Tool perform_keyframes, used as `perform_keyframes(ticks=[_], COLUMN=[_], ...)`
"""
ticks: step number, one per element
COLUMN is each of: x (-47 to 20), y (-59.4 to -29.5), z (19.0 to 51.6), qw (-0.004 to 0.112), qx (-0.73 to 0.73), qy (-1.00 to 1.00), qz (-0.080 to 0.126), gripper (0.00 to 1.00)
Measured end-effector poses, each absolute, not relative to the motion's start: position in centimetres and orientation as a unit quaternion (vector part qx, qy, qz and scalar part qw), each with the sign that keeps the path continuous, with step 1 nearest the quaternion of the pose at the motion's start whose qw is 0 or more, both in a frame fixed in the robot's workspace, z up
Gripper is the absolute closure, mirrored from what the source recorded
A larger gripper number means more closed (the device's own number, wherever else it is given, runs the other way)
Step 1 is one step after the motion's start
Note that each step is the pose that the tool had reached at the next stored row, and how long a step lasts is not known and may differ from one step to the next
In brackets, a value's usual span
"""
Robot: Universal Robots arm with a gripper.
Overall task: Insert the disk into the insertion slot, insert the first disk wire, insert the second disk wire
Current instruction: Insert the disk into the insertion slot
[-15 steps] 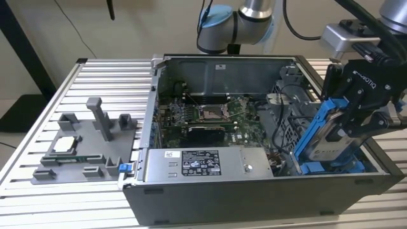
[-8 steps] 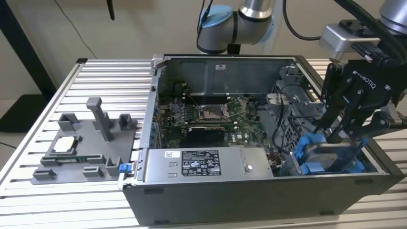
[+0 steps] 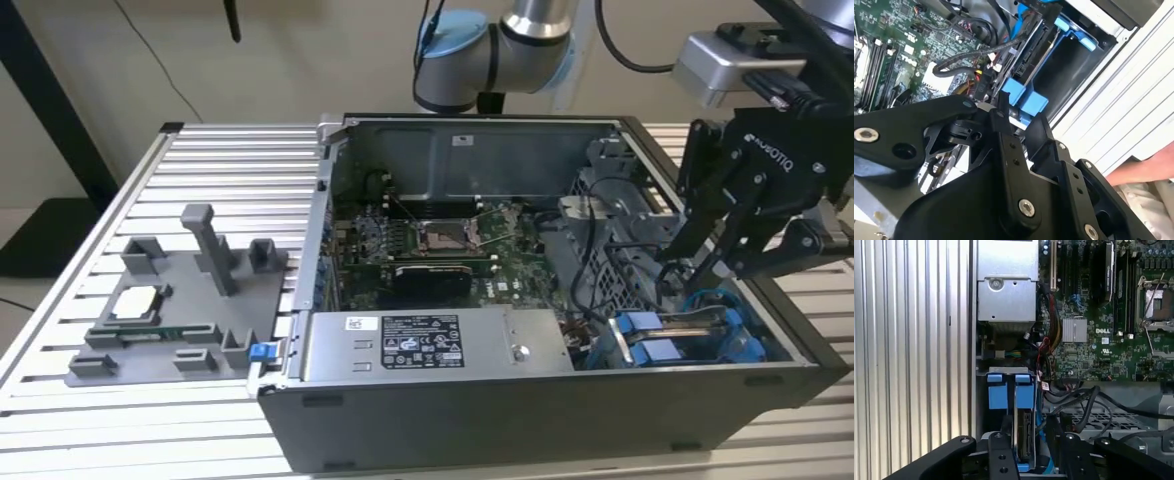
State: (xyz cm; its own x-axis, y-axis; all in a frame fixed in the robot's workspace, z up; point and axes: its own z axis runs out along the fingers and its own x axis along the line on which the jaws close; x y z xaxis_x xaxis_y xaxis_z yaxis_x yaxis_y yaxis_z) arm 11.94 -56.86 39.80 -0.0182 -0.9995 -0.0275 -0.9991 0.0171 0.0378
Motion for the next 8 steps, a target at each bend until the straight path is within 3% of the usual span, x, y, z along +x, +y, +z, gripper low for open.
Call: perform_keyframes(ticks=[8], x=[11.9], y=[-55.0], z=[39.4], qw=[-0.012], qx=[0.701], qy=[-0.712], qz=[-0.03], gripper=[0.0])
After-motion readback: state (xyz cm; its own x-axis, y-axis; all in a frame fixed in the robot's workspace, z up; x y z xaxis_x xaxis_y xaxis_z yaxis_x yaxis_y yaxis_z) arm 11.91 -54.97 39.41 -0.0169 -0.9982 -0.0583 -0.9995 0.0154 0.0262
